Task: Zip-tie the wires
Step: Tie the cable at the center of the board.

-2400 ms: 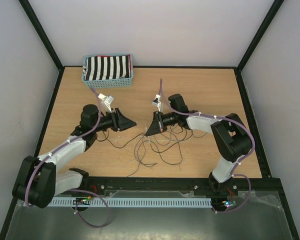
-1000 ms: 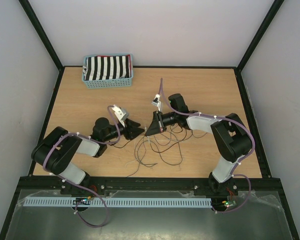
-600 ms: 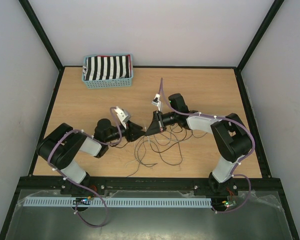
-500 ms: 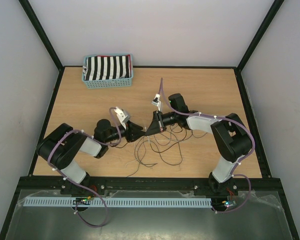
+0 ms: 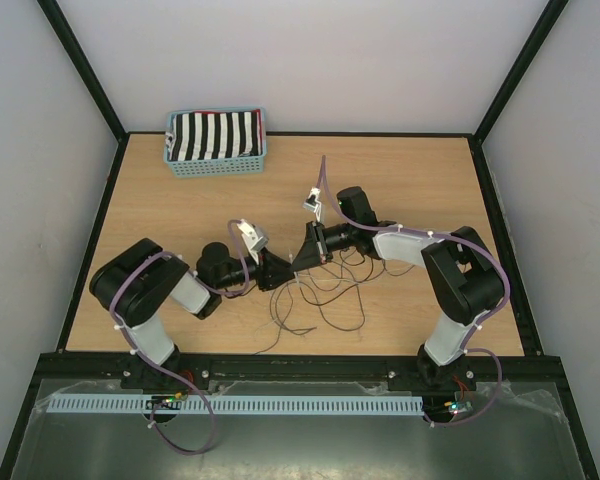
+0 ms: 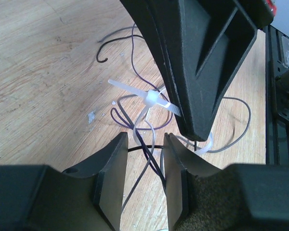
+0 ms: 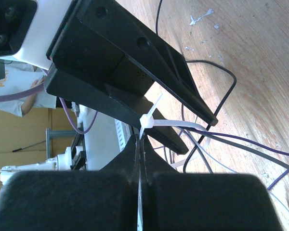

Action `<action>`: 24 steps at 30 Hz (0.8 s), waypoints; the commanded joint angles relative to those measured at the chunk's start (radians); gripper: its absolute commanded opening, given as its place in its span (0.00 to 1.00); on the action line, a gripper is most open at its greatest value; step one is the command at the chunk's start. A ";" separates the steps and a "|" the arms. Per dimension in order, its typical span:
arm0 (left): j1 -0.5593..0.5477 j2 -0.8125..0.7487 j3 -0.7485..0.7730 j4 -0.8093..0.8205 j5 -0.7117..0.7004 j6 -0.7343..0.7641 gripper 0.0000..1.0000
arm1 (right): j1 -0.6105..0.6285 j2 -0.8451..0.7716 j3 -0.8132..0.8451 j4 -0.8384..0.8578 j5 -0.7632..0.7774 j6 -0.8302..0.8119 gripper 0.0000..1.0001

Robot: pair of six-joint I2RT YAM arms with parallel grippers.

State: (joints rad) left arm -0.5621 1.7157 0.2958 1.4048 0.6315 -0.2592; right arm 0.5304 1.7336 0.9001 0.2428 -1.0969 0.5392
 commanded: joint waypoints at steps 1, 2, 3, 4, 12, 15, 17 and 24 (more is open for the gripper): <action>-0.018 0.017 0.030 0.077 -0.008 -0.002 0.37 | 0.002 -0.031 -0.011 0.037 -0.024 0.002 0.00; -0.025 0.017 0.032 0.077 -0.014 0.004 0.37 | 0.003 -0.032 -0.011 0.039 -0.024 0.001 0.00; -0.028 0.016 0.034 0.077 -0.018 0.009 0.36 | 0.003 -0.030 -0.010 0.040 -0.024 0.002 0.00; -0.030 0.014 0.036 0.076 -0.024 0.011 0.36 | 0.003 -0.029 -0.011 0.042 -0.024 0.002 0.00; -0.032 -0.012 0.036 0.077 -0.041 0.020 0.36 | 0.002 -0.031 -0.012 0.046 -0.026 0.006 0.00; -0.037 -0.009 0.042 0.077 -0.039 0.020 0.34 | 0.003 -0.031 -0.012 0.050 -0.029 0.011 0.00; -0.044 -0.007 0.048 0.077 -0.039 0.024 0.33 | 0.002 -0.031 -0.012 0.051 -0.029 0.013 0.00; -0.065 -0.006 0.073 0.077 -0.045 0.031 0.30 | 0.002 -0.025 -0.010 0.053 -0.031 0.023 0.00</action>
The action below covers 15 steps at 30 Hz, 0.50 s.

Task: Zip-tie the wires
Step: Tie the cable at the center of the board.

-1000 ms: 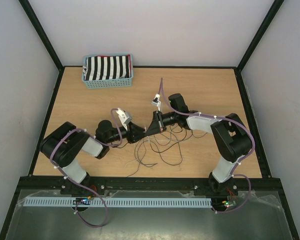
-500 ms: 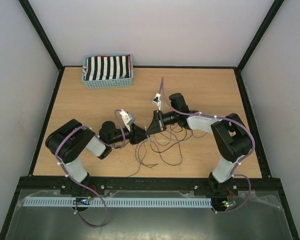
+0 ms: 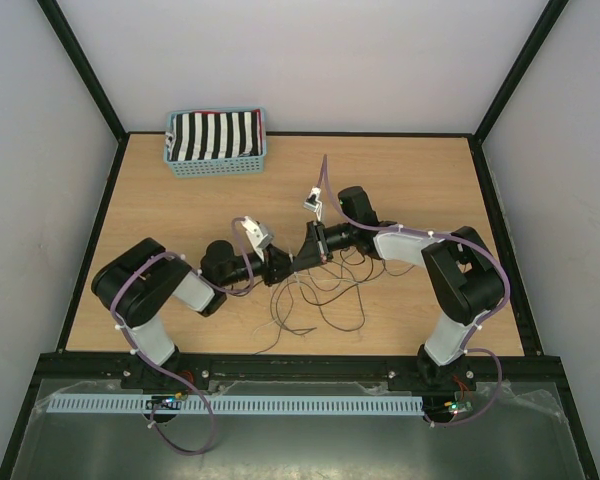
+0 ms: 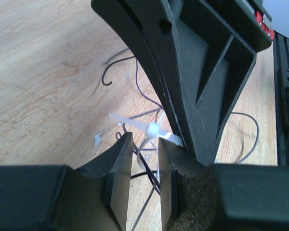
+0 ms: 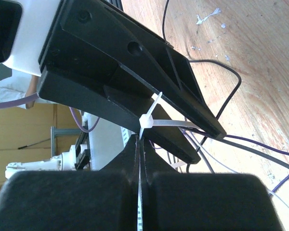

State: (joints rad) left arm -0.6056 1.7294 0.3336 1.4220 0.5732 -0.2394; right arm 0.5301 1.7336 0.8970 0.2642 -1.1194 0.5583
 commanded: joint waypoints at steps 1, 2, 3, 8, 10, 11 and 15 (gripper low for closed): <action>-0.024 -0.020 0.038 0.060 0.011 0.013 0.29 | 0.002 -0.024 -0.008 0.032 -0.009 0.004 0.00; -0.026 -0.021 0.039 0.060 0.010 0.015 0.28 | 0.003 -0.023 -0.007 0.032 -0.009 0.003 0.00; -0.028 -0.021 0.040 0.060 0.009 0.017 0.26 | 0.002 -0.023 -0.007 0.032 -0.009 0.003 0.00; -0.033 -0.025 0.035 0.059 0.009 0.023 0.19 | 0.003 -0.023 -0.003 0.033 -0.007 0.006 0.00; -0.033 -0.027 0.028 0.059 0.008 0.025 0.15 | 0.002 -0.022 0.000 0.032 -0.005 0.006 0.00; -0.033 -0.028 0.026 0.059 0.009 0.027 0.13 | 0.002 -0.020 0.001 0.032 -0.004 0.007 0.00; -0.038 -0.042 0.014 0.059 0.004 0.042 0.02 | 0.002 -0.016 0.005 0.035 0.005 0.015 0.00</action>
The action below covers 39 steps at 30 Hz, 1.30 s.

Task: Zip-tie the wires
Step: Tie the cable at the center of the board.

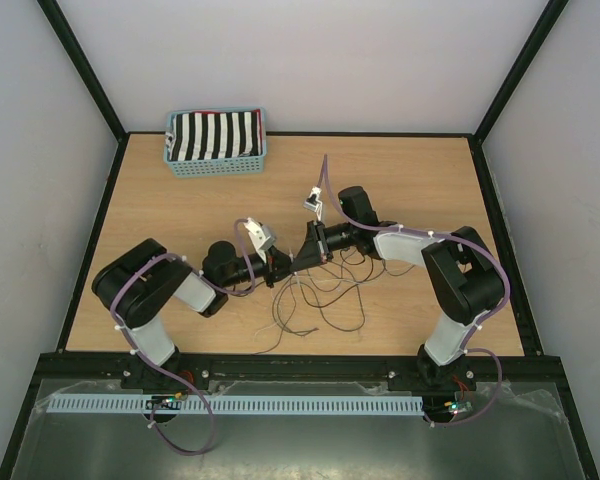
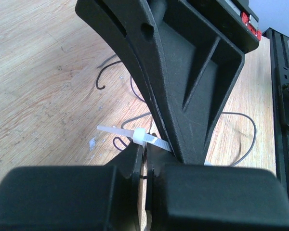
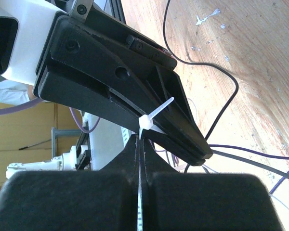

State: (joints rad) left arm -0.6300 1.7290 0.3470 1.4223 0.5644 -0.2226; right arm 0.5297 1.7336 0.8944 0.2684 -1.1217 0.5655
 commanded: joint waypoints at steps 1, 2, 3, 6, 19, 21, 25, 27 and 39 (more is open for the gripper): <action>-0.015 -0.047 -0.002 0.059 0.009 0.029 0.00 | 0.003 -0.014 0.010 0.033 0.011 0.012 0.00; -0.016 -0.052 -0.005 0.059 0.006 0.036 0.00 | 0.003 -0.013 0.012 0.032 0.014 0.016 0.00; -0.019 -0.057 -0.008 0.058 0.000 0.041 0.00 | 0.003 -0.010 0.013 0.033 0.017 0.019 0.00; -0.028 -0.073 -0.020 0.059 -0.019 0.066 0.00 | 0.003 -0.006 0.016 0.031 0.025 0.031 0.00; -0.073 -0.053 -0.028 0.058 -0.046 0.135 0.00 | 0.000 0.012 0.041 0.029 0.042 0.069 0.00; -0.076 -0.052 -0.031 0.058 -0.058 0.150 0.00 | -0.001 0.018 0.041 0.012 0.041 0.064 0.00; -0.081 -0.062 -0.043 0.058 -0.074 0.186 0.00 | -0.012 0.027 0.037 -0.034 0.041 0.044 0.00; -0.085 -0.066 -0.051 0.059 -0.080 0.204 0.00 | -0.020 0.022 0.039 -0.042 0.043 0.046 0.00; -0.133 -0.065 -0.055 0.059 -0.091 0.300 0.00 | -0.034 0.057 0.092 -0.123 0.046 0.017 0.00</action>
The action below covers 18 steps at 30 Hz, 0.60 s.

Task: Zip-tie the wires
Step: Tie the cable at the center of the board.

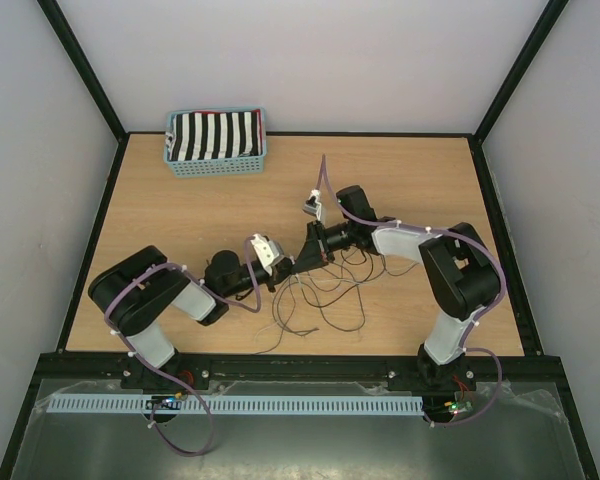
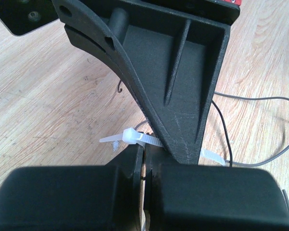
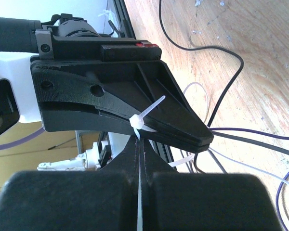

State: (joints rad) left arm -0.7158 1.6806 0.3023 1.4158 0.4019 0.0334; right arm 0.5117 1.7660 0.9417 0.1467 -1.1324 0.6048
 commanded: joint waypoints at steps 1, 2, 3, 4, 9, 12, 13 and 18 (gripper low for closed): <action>-0.050 -0.016 -0.010 0.065 0.071 0.049 0.00 | -0.015 0.026 0.048 0.000 0.058 -0.021 0.00; -0.055 -0.014 -0.009 0.064 0.069 0.053 0.00 | -0.015 0.028 0.051 0.000 0.062 -0.020 0.00; -0.057 -0.013 -0.009 0.065 0.068 0.057 0.00 | -0.015 0.029 0.055 0.000 0.065 -0.017 0.00; -0.060 -0.012 -0.010 0.065 0.067 0.062 0.00 | -0.015 0.031 0.059 0.003 0.067 -0.016 0.00; -0.069 -0.016 -0.015 0.065 0.055 0.072 0.00 | -0.015 0.040 0.072 0.007 0.073 -0.005 0.00; -0.070 -0.016 -0.015 0.064 0.055 0.077 0.00 | -0.016 0.047 0.075 0.017 0.076 0.013 0.00; -0.070 -0.014 -0.014 0.065 0.055 0.078 0.00 | -0.015 0.050 0.075 0.023 0.073 0.020 0.00; -0.073 0.001 -0.013 0.065 0.058 0.083 0.00 | -0.015 0.053 0.071 0.062 0.073 0.057 0.00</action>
State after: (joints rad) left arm -0.7383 1.6810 0.2935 1.4139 0.3424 0.1059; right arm 0.5098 1.8023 0.9714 0.1066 -1.1423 0.6277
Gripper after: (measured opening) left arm 0.002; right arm 0.010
